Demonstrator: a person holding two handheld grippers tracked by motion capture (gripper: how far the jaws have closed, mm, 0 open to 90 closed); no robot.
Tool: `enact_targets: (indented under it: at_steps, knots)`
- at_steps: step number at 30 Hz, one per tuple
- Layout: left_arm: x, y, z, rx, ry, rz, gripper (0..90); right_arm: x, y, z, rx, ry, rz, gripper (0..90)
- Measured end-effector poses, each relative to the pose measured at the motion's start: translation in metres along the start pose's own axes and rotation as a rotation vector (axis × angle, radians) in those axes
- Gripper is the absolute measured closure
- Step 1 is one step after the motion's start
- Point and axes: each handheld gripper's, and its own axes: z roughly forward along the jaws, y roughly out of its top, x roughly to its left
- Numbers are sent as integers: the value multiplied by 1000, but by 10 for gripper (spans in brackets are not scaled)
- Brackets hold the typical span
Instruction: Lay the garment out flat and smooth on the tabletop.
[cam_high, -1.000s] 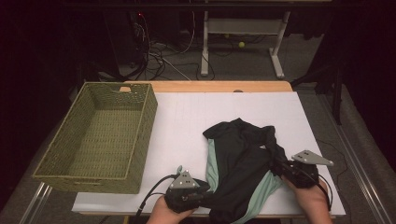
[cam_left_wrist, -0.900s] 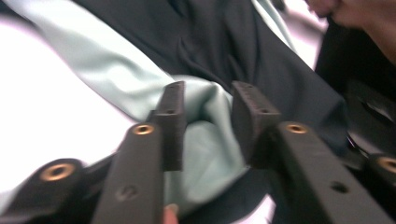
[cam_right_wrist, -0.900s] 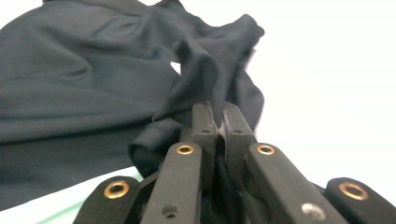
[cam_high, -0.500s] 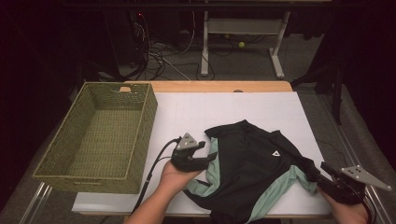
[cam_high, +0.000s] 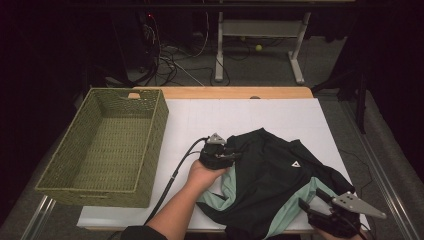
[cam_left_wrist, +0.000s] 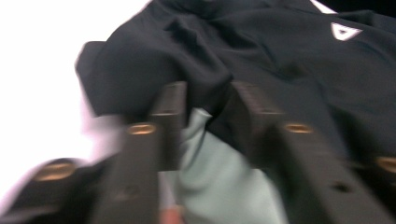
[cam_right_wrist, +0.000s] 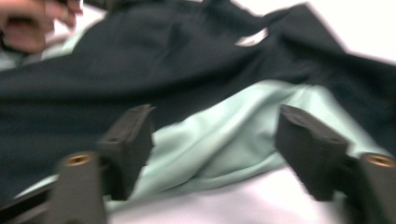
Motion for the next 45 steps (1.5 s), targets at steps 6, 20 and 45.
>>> enact_targets:
  at_steps: [6,20,45]
  knots:
    - [-8,-21,-21,-45,19,23,808,7,-3,11,68,18,-2,240]
    - [-52,-66,-65,-94,-15,-5,838,28,-8,26,157,51,-77,320]
    - [-40,-58,-81,-138,73,-11,833,-47,-15,-20,72,-158,-11,845]
